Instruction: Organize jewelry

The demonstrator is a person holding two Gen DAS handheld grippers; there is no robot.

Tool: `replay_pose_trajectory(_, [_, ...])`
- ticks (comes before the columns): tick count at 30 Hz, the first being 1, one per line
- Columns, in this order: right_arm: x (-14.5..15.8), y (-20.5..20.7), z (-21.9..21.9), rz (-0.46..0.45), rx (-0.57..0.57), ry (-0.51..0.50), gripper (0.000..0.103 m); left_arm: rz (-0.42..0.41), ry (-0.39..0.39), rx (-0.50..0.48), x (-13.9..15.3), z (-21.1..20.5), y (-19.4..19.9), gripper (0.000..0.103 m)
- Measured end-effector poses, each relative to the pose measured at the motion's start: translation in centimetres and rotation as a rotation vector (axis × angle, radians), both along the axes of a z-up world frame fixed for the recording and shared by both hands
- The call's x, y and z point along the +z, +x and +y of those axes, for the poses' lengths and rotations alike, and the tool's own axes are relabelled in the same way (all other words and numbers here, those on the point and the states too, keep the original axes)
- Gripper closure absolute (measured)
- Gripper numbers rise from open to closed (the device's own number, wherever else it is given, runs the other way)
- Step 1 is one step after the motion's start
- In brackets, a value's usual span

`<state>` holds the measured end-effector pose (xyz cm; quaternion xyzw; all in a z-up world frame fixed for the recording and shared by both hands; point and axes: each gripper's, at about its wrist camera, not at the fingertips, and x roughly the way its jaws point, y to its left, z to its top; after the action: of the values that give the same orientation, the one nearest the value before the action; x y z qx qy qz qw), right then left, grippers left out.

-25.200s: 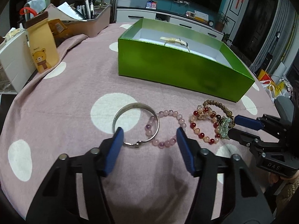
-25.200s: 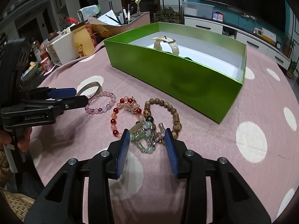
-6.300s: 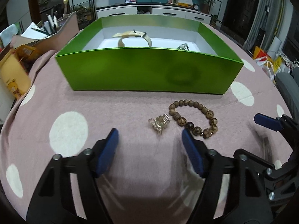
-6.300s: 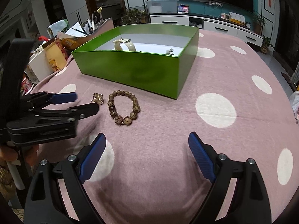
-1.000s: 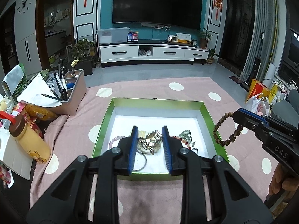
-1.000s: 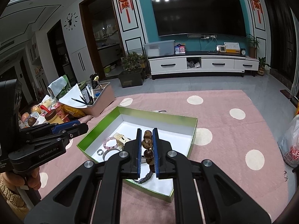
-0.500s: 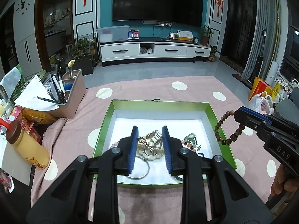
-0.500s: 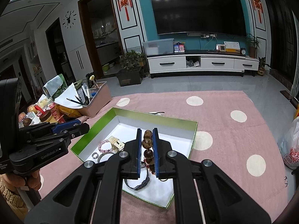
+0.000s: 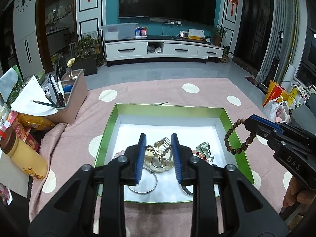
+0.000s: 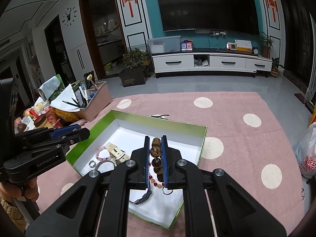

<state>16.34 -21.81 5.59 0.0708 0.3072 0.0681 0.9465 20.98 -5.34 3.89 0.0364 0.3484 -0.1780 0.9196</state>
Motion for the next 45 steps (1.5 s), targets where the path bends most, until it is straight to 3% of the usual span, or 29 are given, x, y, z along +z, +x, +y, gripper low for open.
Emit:
replay_pose_trajectory(15, [-2.2, 4.4, -0.5, 0.106, 0.020, 0.014, 0.092, 0.105, 0.020, 0.018, -3.0, -1.1, 4.9, 0.078])
replay_pose_trajectory(35, [-4.3, 5.9, -0.4, 0.195, 0.017, -0.012, 0.092, 0.162, 0.058, 0.023, -4.3, -2.1, 6.2, 0.077])
replay_pose_trajectory(37, [-4.2, 5.8, -0.4, 0.199, 0.017, -0.014, 0.090, 0.160, 0.057, 0.025, -4.2, -2.1, 6.2, 0.073])
replay_pose_trajectory(39, [-4.0, 5.6, -0.3, 0.204, 0.018, -0.021, 0.085, 0.160, 0.066, 0.037, -4.0, -2.0, 6.2, 0.055])
replay_pose_trajectory(41, [-3.6, 5.2, -0.4, 0.207, 0.012, -0.029, 0.063, 0.165, 0.065, 0.046, -3.8, -1.7, 6.2, 0.041])
replay_pose_trajectory(45, [-2.2, 4.4, -0.6, 0.199, -0.006, -0.046, 0.044, 0.172, 0.071, 0.052, -2.6, -1.3, 5.7, 0.018])
